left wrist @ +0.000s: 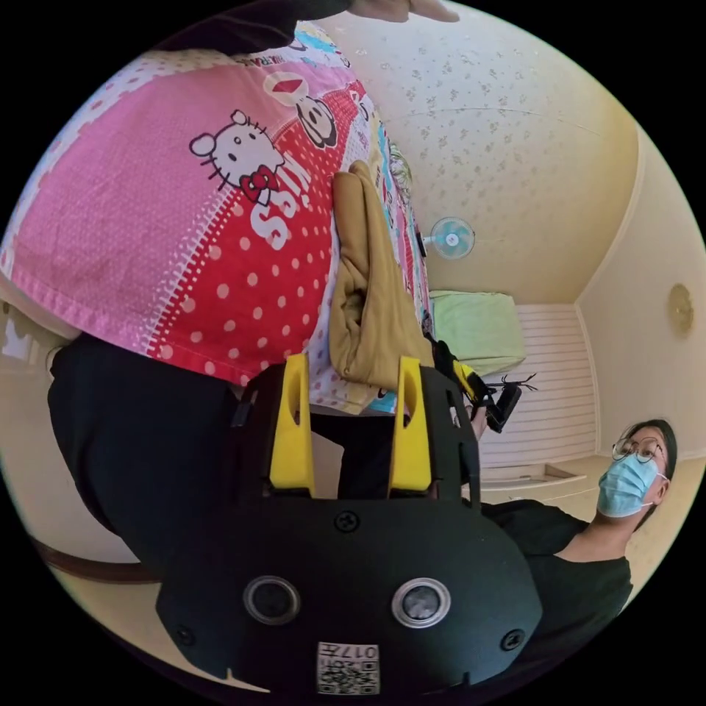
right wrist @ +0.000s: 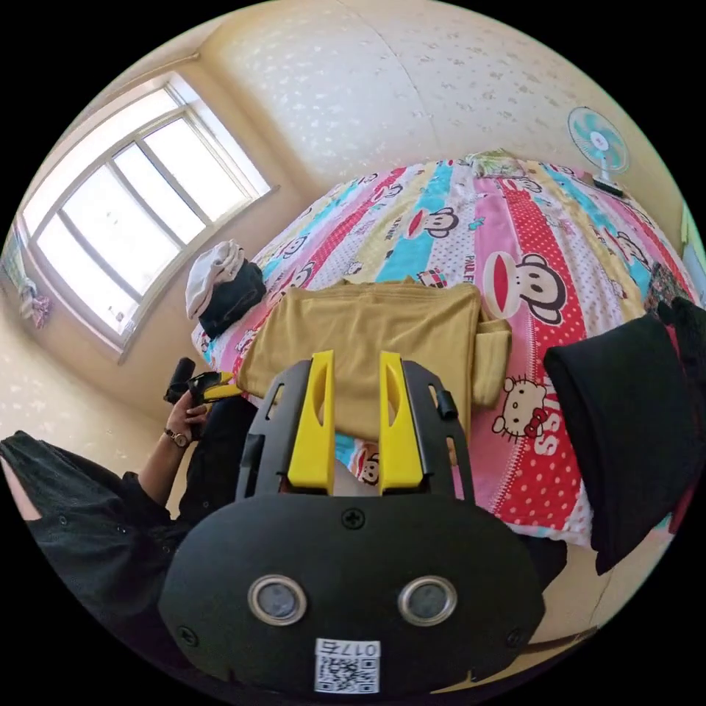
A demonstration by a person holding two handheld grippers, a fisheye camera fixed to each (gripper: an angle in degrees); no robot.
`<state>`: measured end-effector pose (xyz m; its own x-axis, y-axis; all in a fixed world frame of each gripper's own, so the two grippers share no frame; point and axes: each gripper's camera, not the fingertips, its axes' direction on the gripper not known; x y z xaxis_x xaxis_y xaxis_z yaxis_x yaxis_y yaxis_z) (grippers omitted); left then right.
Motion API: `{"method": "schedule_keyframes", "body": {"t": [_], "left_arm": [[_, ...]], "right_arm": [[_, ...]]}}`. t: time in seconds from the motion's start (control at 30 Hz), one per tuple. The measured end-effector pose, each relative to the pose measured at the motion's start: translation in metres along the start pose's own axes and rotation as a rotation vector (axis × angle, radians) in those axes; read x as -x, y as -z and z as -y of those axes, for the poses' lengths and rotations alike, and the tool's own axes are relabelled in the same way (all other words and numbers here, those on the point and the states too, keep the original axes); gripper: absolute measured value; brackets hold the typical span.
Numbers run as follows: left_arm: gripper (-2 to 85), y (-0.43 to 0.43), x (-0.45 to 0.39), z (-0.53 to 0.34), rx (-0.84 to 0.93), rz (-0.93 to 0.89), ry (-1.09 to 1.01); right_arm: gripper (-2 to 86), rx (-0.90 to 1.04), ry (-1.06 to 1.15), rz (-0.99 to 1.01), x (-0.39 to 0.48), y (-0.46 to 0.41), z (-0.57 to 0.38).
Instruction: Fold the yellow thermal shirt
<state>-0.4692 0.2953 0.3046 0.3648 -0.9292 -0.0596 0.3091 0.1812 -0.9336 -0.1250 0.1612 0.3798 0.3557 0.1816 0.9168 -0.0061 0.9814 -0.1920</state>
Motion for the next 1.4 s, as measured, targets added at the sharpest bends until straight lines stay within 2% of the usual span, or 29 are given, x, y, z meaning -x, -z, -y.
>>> {"method": "schedule_keyframes", "body": {"t": [0.03,0.1,0.17,0.3,0.43,0.5,0.57,0.73,0.83,0.9,0.97,1.03,1.1,1.17,1.23,1.27,1.33,1.37,1.4], "left_arm": [[13.5,-0.003,0.003,-0.001,-0.020,-0.043,0.021],[8.4,-0.003,0.005,-0.004,-0.067,-0.134,0.031],[6.2,-0.002,-0.009,-0.005,-0.115,-0.206,0.004],[6.1,-0.015,-0.073,0.004,-0.081,-0.148,-0.120],[5.9,-0.081,-0.176,0.019,0.068,-0.024,-0.361],[5.6,-0.123,-0.213,0.018,0.129,0.041,-0.467],[5.3,-0.182,-0.246,0.011,0.217,0.085,-0.563],[5.4,-0.285,-0.252,-0.017,0.373,0.040,-0.600],[6.6,-0.331,-0.225,-0.027,0.445,0.066,-0.534],[7.7,-0.340,-0.207,-0.028,0.487,-0.053,-0.475],[6.0,-0.332,-0.191,-0.027,0.482,-0.267,-0.417],[3.2,-0.314,-0.187,-0.025,0.432,-0.285,-0.424],[1.8,-0.289,-0.190,-0.025,0.327,-0.118,-0.467],[5.0,-0.256,-0.191,-0.026,0.145,0.173,-0.470],[10.1,-0.244,-0.184,-0.023,0.101,0.322,-0.426],[12.5,-0.243,-0.175,-0.021,0.123,0.398,-0.388],[14.7,-0.246,-0.153,-0.019,0.182,0.421,-0.294],[16.4,-0.249,-0.138,-0.021,0.225,0.345,-0.240],[16.6,-0.250,-0.133,-0.023,0.240,0.295,-0.230]], "right_arm": [[6.0,0.031,0.008,-0.033,0.001,-0.015,0.001],[3.3,0.232,0.012,-0.163,-0.006,-0.081,-0.002],[2.1,0.094,0.027,-0.154,-0.007,-0.076,-0.016],[1.1,-0.013,-0.011,-0.006,-0.028,-0.066,-0.033],[0.9,-0.014,-0.047,0.189,-0.056,-0.054,-0.036],[0.8,-0.123,-0.082,0.290,-0.076,-0.034,-0.046],[0.7,-0.242,-0.129,0.306,-0.093,-0.014,-0.058],[0.5,-0.484,-0.331,0.208,-0.137,0.032,-0.091],[0.4,-0.576,-0.424,0.247,-0.161,0.046,-0.109],[0.3,-0.667,-0.410,0.365,-0.173,0.051,-0.119],[0.3,-0.684,-0.390,0.408,-0.174,0.051,-0.119],[0.3,-0.653,-0.352,0.401,-0.168,0.051,-0.111],[0.3,-0.638,-0.216,0.381,-0.147,0.055,-0.098],[0.3,-0.625,-0.095,0.341,-0.126,0.058,-0.087],[0.3,-0.563,-0.036,0.233,-0.107,0.054,-0.074],[0.4,-0.462,-0.030,0.119,-0.100,0.045,-0.062],[0.4,-0.172,-0.103,-0.068,-0.102,0.017,-0.040],[0.4,-0.032,-0.106,-0.107,-0.107,0.000,-0.031],[0.5,-0.049,-0.125,-0.077,-0.112,0.000,-0.030]]}}
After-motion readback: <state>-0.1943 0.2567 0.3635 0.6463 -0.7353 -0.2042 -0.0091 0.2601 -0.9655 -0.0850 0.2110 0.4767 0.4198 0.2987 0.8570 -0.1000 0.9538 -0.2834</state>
